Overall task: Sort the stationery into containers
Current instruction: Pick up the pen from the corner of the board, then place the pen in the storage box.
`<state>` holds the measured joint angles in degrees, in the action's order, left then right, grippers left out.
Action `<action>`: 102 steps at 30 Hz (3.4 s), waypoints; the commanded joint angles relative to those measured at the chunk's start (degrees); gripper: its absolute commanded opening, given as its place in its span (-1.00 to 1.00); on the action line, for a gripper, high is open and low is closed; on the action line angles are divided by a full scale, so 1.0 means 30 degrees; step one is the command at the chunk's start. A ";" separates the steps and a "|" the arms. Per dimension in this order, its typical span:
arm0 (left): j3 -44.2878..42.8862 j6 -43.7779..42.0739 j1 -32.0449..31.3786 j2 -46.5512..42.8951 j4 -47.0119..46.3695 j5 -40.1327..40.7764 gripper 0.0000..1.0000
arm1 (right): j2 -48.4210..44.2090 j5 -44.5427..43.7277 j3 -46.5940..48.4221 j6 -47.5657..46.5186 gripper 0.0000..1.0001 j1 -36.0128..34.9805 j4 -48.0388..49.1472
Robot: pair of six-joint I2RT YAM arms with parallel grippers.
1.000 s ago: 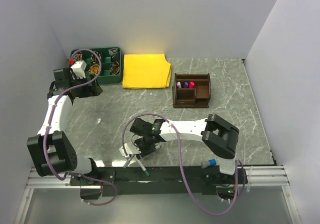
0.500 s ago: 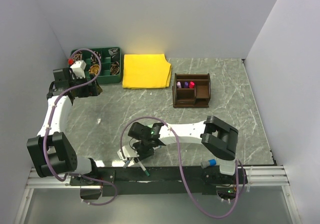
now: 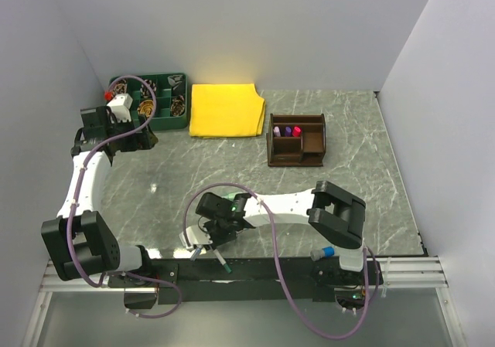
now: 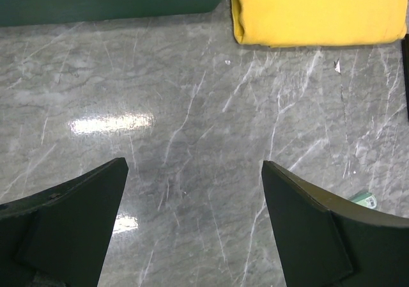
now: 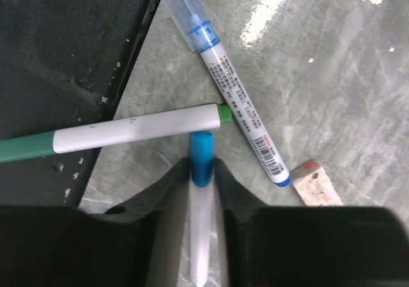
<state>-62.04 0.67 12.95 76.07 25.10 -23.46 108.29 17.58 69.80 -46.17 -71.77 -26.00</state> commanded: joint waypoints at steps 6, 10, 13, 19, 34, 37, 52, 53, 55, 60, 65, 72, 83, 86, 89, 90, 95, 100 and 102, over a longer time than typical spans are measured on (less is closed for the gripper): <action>-0.0353 -0.0655 0.0078 -0.0660 0.0537 -0.0235 0.87 | 0.0117 -0.0353 0.0345 0.0333 -0.98 -0.0218 -0.1556; -0.1320 -0.1013 0.0078 -0.0397 0.1416 -0.0644 0.87 | -0.1290 -0.0034 0.2362 0.0186 -1.00 0.0717 -0.4564; -0.1819 -0.1014 0.0107 -0.0367 0.1476 -0.1373 0.87 | -0.1790 0.0930 0.5290 0.0244 -1.00 0.2501 -0.7200; -0.1528 -0.1276 -0.0592 -0.0572 0.0249 -0.2668 0.87 | -0.1790 0.4153 1.1329 0.3310 -1.00 0.8270 -0.7835; -0.5154 -0.2069 -0.7097 0.5838 0.0743 -0.1758 0.87 | -1.0957 -0.0728 -0.4449 1.0497 -1.00 1.5220 1.6616; -0.7903 -0.1746 -0.7509 0.7714 0.0890 -0.1935 0.87 | -1.1720 -0.1171 -0.7293 1.0440 -1.00 1.5660 1.9849; -1.2190 -0.2654 -0.7744 1.1467 0.2266 -0.1085 0.89 | -0.7242 -0.3781 -1.0729 0.9912 -1.00 1.6774 3.0901; -1.2220 -0.2712 -0.7744 1.1526 0.2296 -0.1085 0.90 | -0.7036 -0.3839 -1.0728 0.9941 -1.00 1.6774 3.1048; -1.2425 -0.2770 -0.7744 1.1702 0.2384 -0.1056 0.90 | -0.6596 -0.3665 -1.0756 0.9883 -1.00 1.6774 3.1400; -1.2981 -0.2947 -0.7745 1.1966 0.2356 -0.0881 0.90 | -0.6361 -0.3196 -1.0961 0.9912 -1.00 1.6745 3.1459; -1.3041 -0.2976 -0.7715 1.2025 0.2238 -0.0675 0.89 | -0.5980 -0.3166 -1.1108 0.9942 -1.00 1.6716 3.1634; -1.2865 -0.2830 -0.7452 1.1967 0.2150 -0.0763 0.90 | -0.6358 -0.1879 -1.1080 0.9942 -1.00 1.6540 2.9969; -1.2191 -0.2800 -0.7393 1.1410 0.1886 -0.0792 0.89 | -0.5602 -0.0267 -1.0963 0.7662 -1.00 1.6188 2.9788; -1.2103 -0.2830 -0.7393 1.1352 0.1887 -0.0734 0.89 | -0.5219 0.0085 -1.0757 0.6636 -1.00 1.6188 2.9614; -1.2103 -0.2859 -0.7393 1.1293 0.1916 -0.0704 0.89 | -0.5275 0.0845 -1.0552 0.5699 -1.00 1.6217 2.8595; -1.2074 -0.2888 -0.7393 1.1293 0.1887 -0.0617 0.89 | -0.5305 0.1022 -1.0494 0.5578 -1.00 1.6246 2.8269; -1.1898 -0.2918 -0.7393 1.1147 0.1769 -0.0441 0.89 | -0.5569 0.1902 -1.0230 0.4846 -1.00 1.6509 2.6627; -1.1927 -0.2800 -0.7393 1.1205 0.1711 -0.0616 0.89 | -0.5423 0.1640 -0.9937 0.4464 -1.00 1.6773 2.6216; -1.2044 -0.2859 -0.7393 1.1234 0.1711 -0.0675 0.89 | -0.5335 0.1434 -0.9878 0.4259 -1.00 1.6861 2.5982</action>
<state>-97.71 -7.44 -9.30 112.33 31.88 -25.17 92.84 22.15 37.32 -31.09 -22.15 51.96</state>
